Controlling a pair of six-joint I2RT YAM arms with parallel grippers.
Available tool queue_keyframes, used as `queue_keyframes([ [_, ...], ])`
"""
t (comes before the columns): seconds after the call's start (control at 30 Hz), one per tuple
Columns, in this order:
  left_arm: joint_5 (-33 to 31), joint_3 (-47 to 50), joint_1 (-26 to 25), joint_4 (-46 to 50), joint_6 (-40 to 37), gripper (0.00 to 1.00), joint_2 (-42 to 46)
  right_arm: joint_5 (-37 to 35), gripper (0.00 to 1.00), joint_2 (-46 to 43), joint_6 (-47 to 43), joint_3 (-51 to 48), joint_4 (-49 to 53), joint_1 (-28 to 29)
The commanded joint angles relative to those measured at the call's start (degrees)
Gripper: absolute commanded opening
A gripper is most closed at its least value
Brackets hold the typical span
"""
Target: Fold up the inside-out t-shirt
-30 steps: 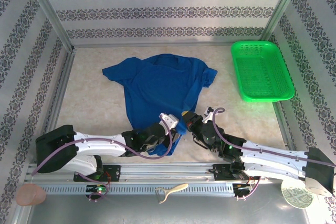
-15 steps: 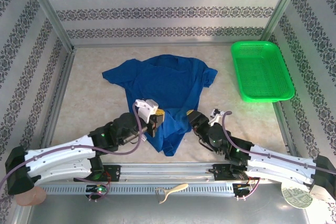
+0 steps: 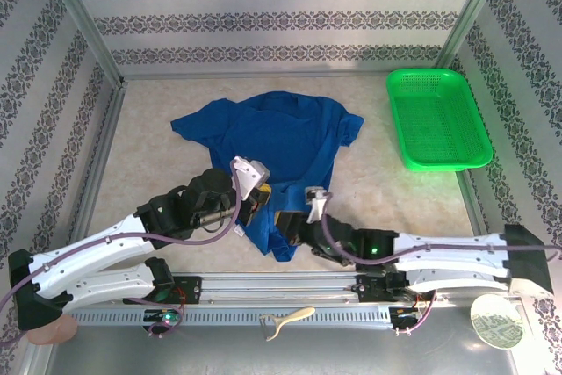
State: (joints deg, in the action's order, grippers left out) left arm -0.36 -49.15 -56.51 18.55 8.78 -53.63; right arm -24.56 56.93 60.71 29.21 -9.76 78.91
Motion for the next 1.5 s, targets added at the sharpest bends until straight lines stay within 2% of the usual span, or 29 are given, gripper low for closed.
queue_keyframes([
  [0.0,1.0,-2.7,0.6,4.3,-2.4,0.0,0.7,-2.7,0.16,6.4,-6.4,2.5,-4.9,2.3],
  [0.13,1.5,-3.7,0.6,5.3,-2.3,0.0,0.7,-4.1,0.07,13.4,-8.4,3.2,-13.1,2.0],
  [0.27,3.0,-4.6,0.6,6.0,-2.1,0.0,1.0,-6.9,0.01,19.4,-9.5,1.7,-20.5,-0.5],
  [0.47,4.1,-5.9,0.6,7.8,-2.5,0.0,1.6,-5.8,0.0,24.8,-10.6,-2.3,-32.2,-6.9],
  [0.77,2.9,-6.1,0.6,10.4,-3.7,0.0,2.9,-0.4,0.0,24.2,-15.4,-7.8,-43.4,-9.3],
  [0.97,2.7,-5.4,0.6,10.9,-3.8,0.0,3.0,4.3,0.0,18.3,-20.2,-8.8,-43.2,-10.0],
  [1.13,2.8,-4.7,0.6,10.6,-3.4,0.0,3.3,4.6,0.0,16.0,-21.7,-7.8,-41.5,-10.1],
  [1.33,3.5,-5.2,0.6,9.6,-2.6,0.0,3.3,1.3,0.0,20.9,-18.6,-7.6,-41.2,-11.9],
  [1.47,4.9,-6.4,0.6,8.1,-1.0,0.0,2.5,0.6,0.0,26.7,-19.7,-5.2,-40.5,-11.6],
])
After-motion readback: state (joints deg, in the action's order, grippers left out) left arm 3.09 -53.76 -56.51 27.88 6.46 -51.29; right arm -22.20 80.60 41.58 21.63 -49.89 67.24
